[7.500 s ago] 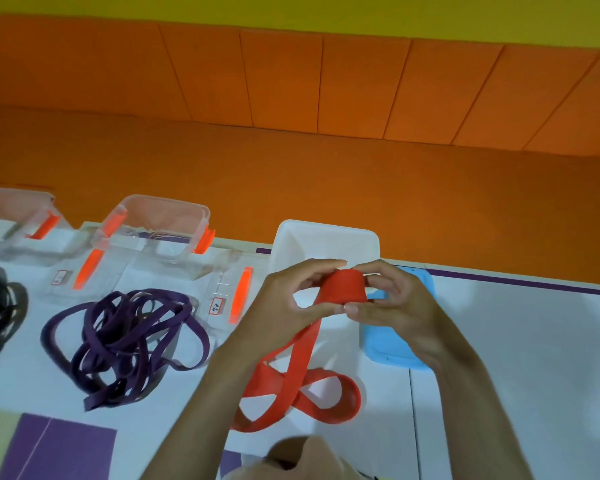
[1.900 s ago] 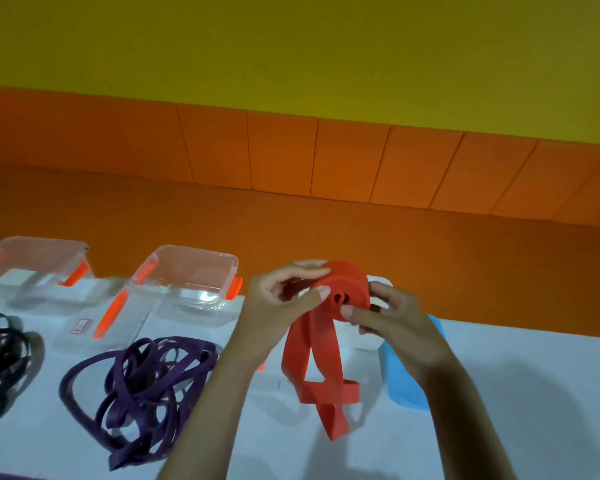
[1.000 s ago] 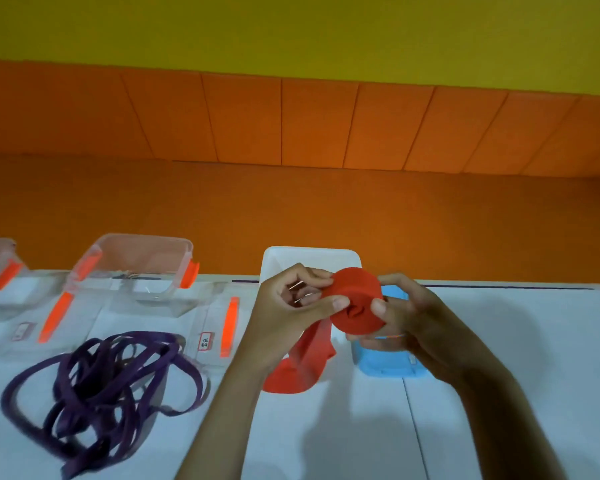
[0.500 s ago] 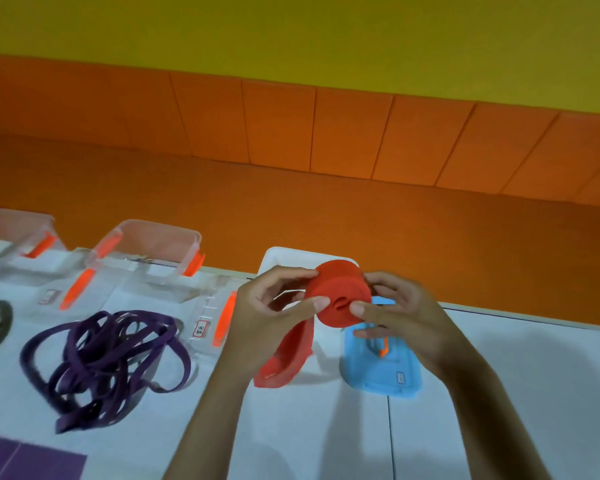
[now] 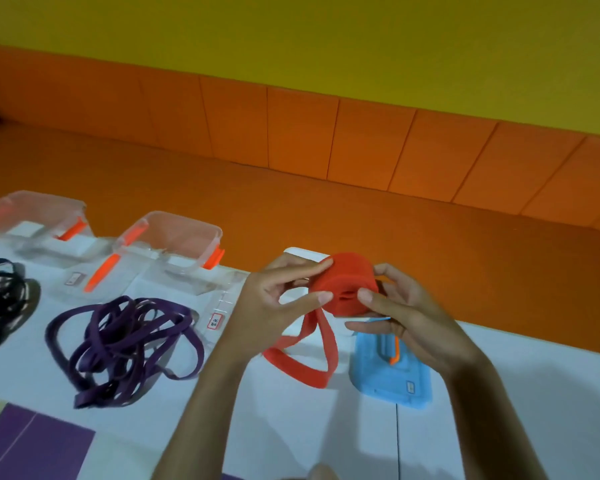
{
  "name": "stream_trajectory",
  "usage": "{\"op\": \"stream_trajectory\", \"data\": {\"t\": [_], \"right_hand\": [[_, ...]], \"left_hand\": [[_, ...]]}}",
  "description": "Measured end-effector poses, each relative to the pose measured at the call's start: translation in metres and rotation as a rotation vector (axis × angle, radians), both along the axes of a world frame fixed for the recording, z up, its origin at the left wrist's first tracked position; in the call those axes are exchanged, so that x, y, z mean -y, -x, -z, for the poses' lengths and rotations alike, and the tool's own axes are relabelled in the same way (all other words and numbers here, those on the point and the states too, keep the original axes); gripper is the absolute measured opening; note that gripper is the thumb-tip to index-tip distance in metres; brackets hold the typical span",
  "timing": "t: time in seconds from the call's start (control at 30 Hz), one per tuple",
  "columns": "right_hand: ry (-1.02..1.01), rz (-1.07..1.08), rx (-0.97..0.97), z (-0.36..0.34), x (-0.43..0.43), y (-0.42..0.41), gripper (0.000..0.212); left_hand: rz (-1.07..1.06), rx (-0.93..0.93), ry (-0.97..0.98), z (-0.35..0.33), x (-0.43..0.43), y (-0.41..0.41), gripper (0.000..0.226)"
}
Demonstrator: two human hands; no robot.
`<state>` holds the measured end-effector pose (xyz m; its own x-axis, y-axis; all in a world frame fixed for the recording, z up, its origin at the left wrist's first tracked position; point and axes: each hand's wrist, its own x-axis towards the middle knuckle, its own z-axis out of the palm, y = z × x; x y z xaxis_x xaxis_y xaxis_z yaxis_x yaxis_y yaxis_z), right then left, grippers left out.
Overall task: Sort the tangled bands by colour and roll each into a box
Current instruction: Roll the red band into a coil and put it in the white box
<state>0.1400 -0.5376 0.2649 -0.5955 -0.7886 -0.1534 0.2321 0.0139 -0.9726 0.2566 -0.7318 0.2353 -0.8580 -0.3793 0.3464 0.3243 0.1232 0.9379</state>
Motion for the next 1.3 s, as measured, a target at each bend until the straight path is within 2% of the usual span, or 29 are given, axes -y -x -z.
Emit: {"op": "stream_trajectory", "data": {"t": [0.07, 0.17, 0.33, 0.4, 0.43, 0.5, 0.57, 0.73, 0.8, 0.97, 1.03, 1.1, 1.17, 1.3], "right_hand": [[-0.075, -0.009, -0.046, -0.005, 0.008, -0.005, 0.042], [-0.062, 0.047, -0.058, -0.007, 0.021, -0.014, 0.039], [0.098, 0.058, 0.065, 0.002, 0.038, -0.031, 0.039], [0.096, 0.062, 0.085, 0.007, 0.045, -0.039, 0.041], [0.051, 0.081, 0.041, 0.009, 0.048, -0.042, 0.043], [-0.086, 0.119, -0.142, 0.011, 0.049, -0.045, 0.035], [-0.147, 0.152, -0.237, 0.014, 0.051, -0.048, 0.029], [0.037, 0.276, -0.166, 0.021, 0.057, -0.062, 0.040], [0.092, 0.304, -0.163, 0.022, 0.057, -0.067, 0.043], [0.148, 0.284, -0.079, 0.021, 0.058, -0.077, 0.042], [0.109, 0.242, -0.049, 0.020, 0.058, -0.080, 0.040], [0.013, 0.192, -0.126, 0.017, 0.058, -0.080, 0.040], [-0.055, 0.174, -0.225, 0.013, 0.057, -0.079, 0.042], [0.018, 0.168, -0.195, 0.011, 0.053, -0.078, 0.045]], "left_hand": [[-0.053, -0.022, -0.003, 0.002, -0.001, -0.003, 0.038], [-0.095, -0.055, -0.087, 0.004, 0.004, -0.008, 0.031], [0.050, -0.045, -0.066, 0.003, 0.036, -0.020, 0.039], [0.051, -0.039, -0.065, 0.003, 0.045, -0.023, 0.040], [0.047, -0.039, -0.042, 0.004, 0.050, -0.026, 0.040], [0.048, -0.045, -0.012, 0.006, 0.058, -0.032, 0.042], [0.051, -0.047, -0.038, 0.007, 0.065, -0.037, 0.045], [0.055, -0.098, -0.138, 0.006, 0.064, -0.038, 0.032], [0.103, -0.106, -0.104, 0.006, 0.068, -0.038, 0.033], [0.229, -0.015, -0.006, -0.002, 0.088, -0.042, 0.041], [0.240, -0.024, 0.030, -0.006, 0.091, -0.044, 0.043], [0.244, -0.052, -0.011, -0.009, 0.089, -0.047, 0.045], [0.208, -0.055, -0.080, -0.011, 0.084, -0.048, 0.041], [0.153, -0.019, -0.149, -0.008, 0.078, -0.049, 0.024]]}}
